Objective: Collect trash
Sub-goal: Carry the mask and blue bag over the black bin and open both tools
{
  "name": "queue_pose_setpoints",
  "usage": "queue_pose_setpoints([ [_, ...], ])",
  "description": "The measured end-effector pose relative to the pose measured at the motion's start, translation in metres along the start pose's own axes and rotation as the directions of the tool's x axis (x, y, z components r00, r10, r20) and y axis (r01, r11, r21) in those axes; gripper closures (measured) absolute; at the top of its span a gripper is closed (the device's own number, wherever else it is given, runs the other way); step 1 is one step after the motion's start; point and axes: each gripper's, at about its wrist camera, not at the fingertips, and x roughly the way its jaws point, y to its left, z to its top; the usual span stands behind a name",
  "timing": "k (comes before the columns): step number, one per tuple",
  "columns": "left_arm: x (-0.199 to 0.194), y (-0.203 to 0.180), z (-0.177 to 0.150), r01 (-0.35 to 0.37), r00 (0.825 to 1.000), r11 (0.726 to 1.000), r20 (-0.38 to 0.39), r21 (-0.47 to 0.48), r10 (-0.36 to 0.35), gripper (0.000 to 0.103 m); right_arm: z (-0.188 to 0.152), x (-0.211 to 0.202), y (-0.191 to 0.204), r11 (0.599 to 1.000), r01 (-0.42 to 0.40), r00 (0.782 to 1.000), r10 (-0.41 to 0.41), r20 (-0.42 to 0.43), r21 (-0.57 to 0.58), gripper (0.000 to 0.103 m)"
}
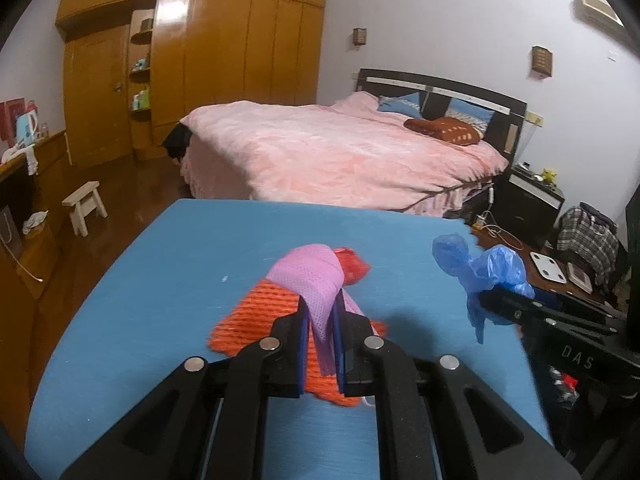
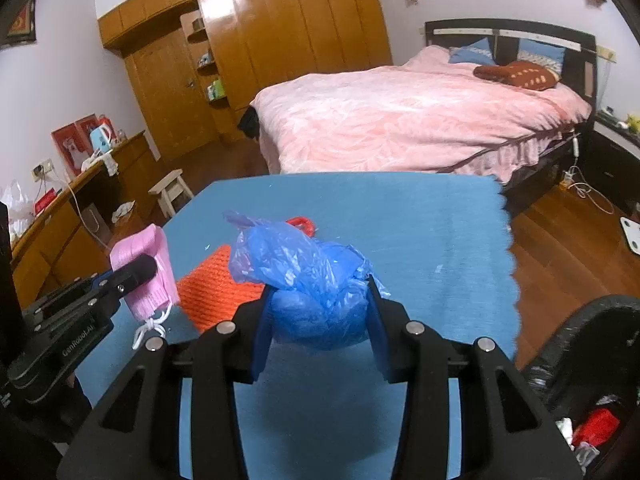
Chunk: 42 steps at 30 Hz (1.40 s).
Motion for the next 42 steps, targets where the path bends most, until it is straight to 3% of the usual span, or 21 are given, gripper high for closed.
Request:
queue_pose_setpoints([
  [22,-0.022,-0.116,0.008,0.184,0.982,0.976,0.011,0.114,-0.187,0.092,-0.018,-0.117,-0.075,0.989,0.132,0.985,-0.139,0.105,0.063,0.063],
  [35,-0.032,-0.185,-0.001,0.294,0.955,0.940,-0.008,0.173,-0.297,0.092,-0.045,-0.171,-0.128,0.962,0.238,0.960,-0.254,0.120,0.132,0.063],
  [42,-0.033,-0.225,-0.010,0.363,0.931,0.909,-0.037,0.204,-0.363,0.092,-0.061,-0.193,-0.158,0.938,0.298,0.940,-0.320,0.115,0.175,0.063],
])
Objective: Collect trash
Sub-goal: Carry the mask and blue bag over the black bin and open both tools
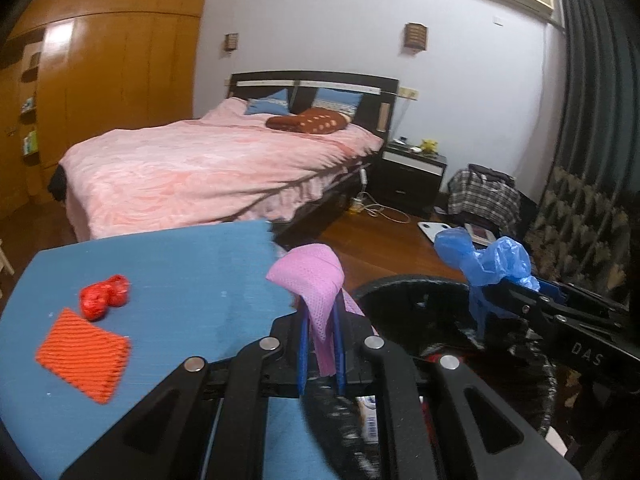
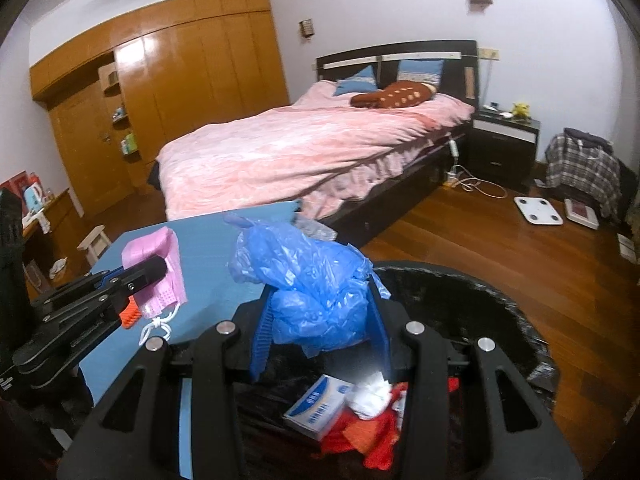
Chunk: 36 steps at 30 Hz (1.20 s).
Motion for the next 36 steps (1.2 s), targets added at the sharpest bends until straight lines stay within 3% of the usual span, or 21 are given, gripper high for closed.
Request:
queue_pose_setpoints([
  [19,0.044,-0.065,-0.017,0.120,0.989,0.991,-0.088,0.061,-0.115,0.091,-0.027,-0.011,-0.056,0.993,0.102,0.994,-0.101,-0.030,0.066,0.062],
  [23,0.050,-0.069,-0.022,0.132,0.986,0.990,-0.110,0.059,-0.125,0.084,-0.031,-0.009,-0.061,0.991,0.114,0.993,-0.111,-0.043,0.068,0.060],
  [27,0.052,-0.067,-0.022,0.143,0.983,0.988,-0.126,0.049,-0.136,0.067,-0.035,-0.007,-0.064,0.989,0.129,0.991,-0.125,-0.053,0.073,0.050],
  [32,0.052,-0.060,-0.024,0.141,0.981,0.990,-0.139,0.034,-0.135,0.057,-0.036,-0.007,-0.065,0.987,0.142,0.989,-0.138,-0.046,0.073,0.035],
  [36,0.047,-0.052,-0.026,0.114,0.985,0.993,-0.131,0.036,-0.109,0.047,-0.035,-0.009,-0.065,0.987,0.146,0.989,-0.144,-0.029,0.073,0.014],
])
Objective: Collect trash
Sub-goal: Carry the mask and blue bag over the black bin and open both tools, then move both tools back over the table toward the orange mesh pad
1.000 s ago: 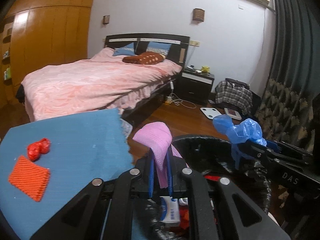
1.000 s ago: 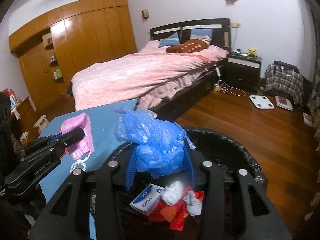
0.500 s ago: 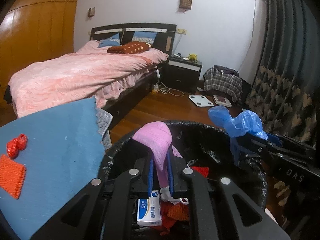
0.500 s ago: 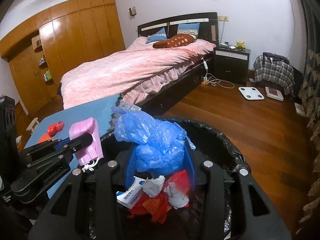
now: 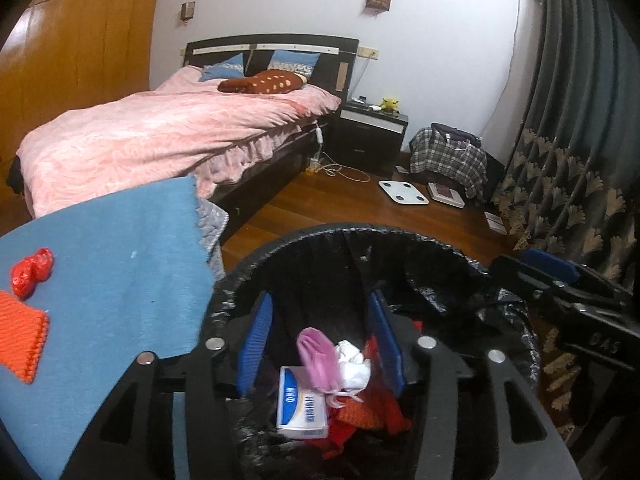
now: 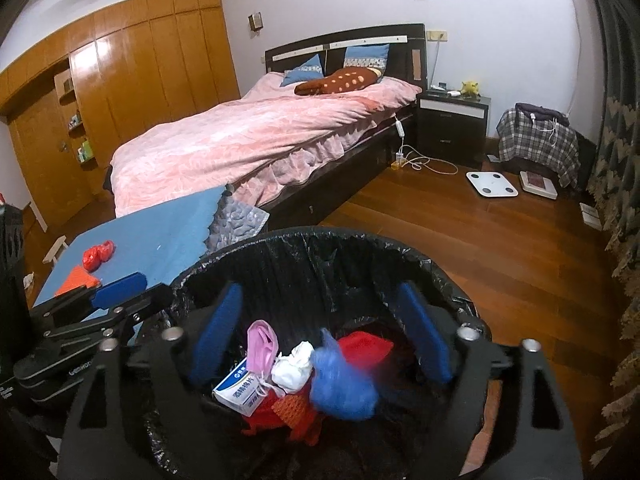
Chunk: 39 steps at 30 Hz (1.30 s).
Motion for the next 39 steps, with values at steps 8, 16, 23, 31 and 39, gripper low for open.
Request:
queue_pose_setpoints([
  [8,-0.030,0.034,-0.002,-0.103,0.993,0.994,0.063,-0.028,0.104,0.021,0.005,-0.004,0.016,1.000,-0.017,1.000,0.018,0.024,-0.012,0.007],
  [16,-0.058,0.082,-0.007,-0.220,0.970,0.971,0.085,-0.093,0.228,0.017,0.008,0.003,0.060,0.995,-0.089,0.996,0.090,0.016,-0.049,0.007],
  [23,-0.076,0.131,-0.018,-0.327,0.937,0.933,0.075,-0.150,0.340,0.017,0.014,0.015,0.112,0.980,-0.167,0.986,0.168,0.001,-0.103,0.007],
  [31,-0.089,0.182,-0.036,-0.426,0.895,0.880,0.044,-0.209,0.444,0.017,0.019,0.038,0.168,0.958,-0.243,0.970,0.243,-0.018,-0.153,0.007],
  [39,-0.082,0.224,-0.057,-0.476,0.875,0.844,-0.034,-0.247,0.483,0.017,0.018,0.063,0.220,0.933,-0.299,0.954,0.297,-0.044,-0.199,0.007],
])
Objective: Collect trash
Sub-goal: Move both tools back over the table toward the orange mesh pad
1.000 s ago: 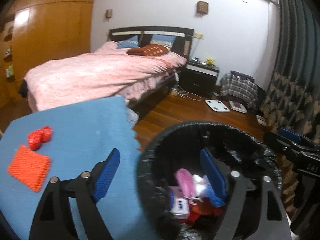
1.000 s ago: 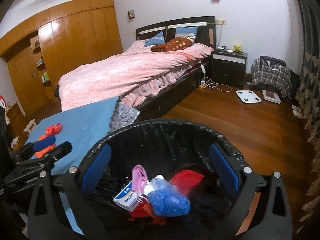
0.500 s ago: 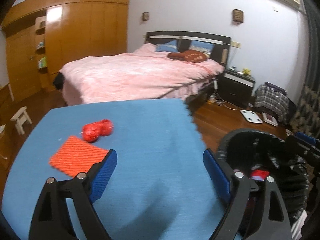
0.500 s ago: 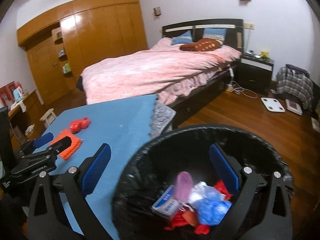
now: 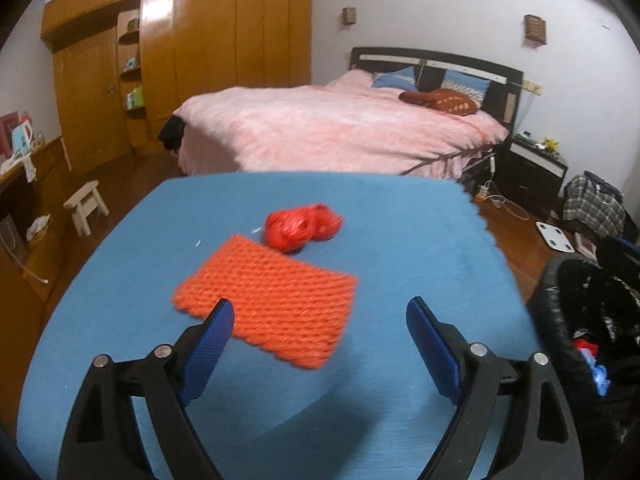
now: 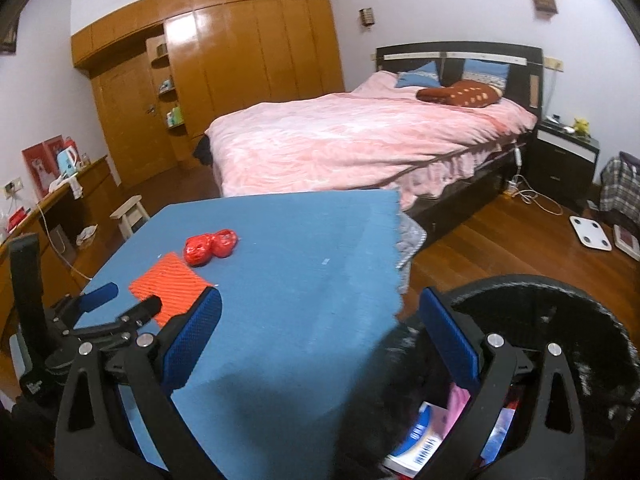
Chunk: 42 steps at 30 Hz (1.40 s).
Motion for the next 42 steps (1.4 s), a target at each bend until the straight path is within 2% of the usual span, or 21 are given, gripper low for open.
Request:
queue_pose_setpoints([
  [12,0.031,0.012,-0.011,-0.019,0.997,1.000,-0.077,-0.021,0.017,0.017,0.005,0.060,0.036,0.999,-0.036,0.998,0.034,-0.053,-0.037,0.007],
  [18,0.048,0.022,-0.014,-0.026,0.988,0.998,-0.155,-0.058,0.017,0.017,0.002,0.081,0.048,0.998,-0.047,0.996,0.044,-0.084,-0.045,0.007],
  [26,0.054,0.047,-0.021,-0.092,0.975,0.991,-0.212,-0.100,0.069,0.017,-0.005,0.093,0.057,0.997,-0.061,0.992,0.054,-0.111,-0.057,0.007],
  [32,0.043,0.078,-0.027,-0.153,0.970,0.978,-0.211,-0.141,0.121,0.017,-0.006,0.101,0.064,0.995,-0.074,0.990,0.066,-0.123,-0.063,0.007],
  [38,0.030,0.080,-0.022,-0.088,0.989,0.983,-0.135,-0.163,0.066,0.017,-0.006,0.105,0.073,0.994,-0.084,0.990,0.075,-0.123,-0.076,0.007],
  [42,0.036,0.078,-0.015,-0.082,0.990,0.984,-0.128,-0.157,0.062,0.017,-0.004,0.108,0.073,0.993,-0.082,0.990,0.072,-0.121,-0.081,0.007],
])
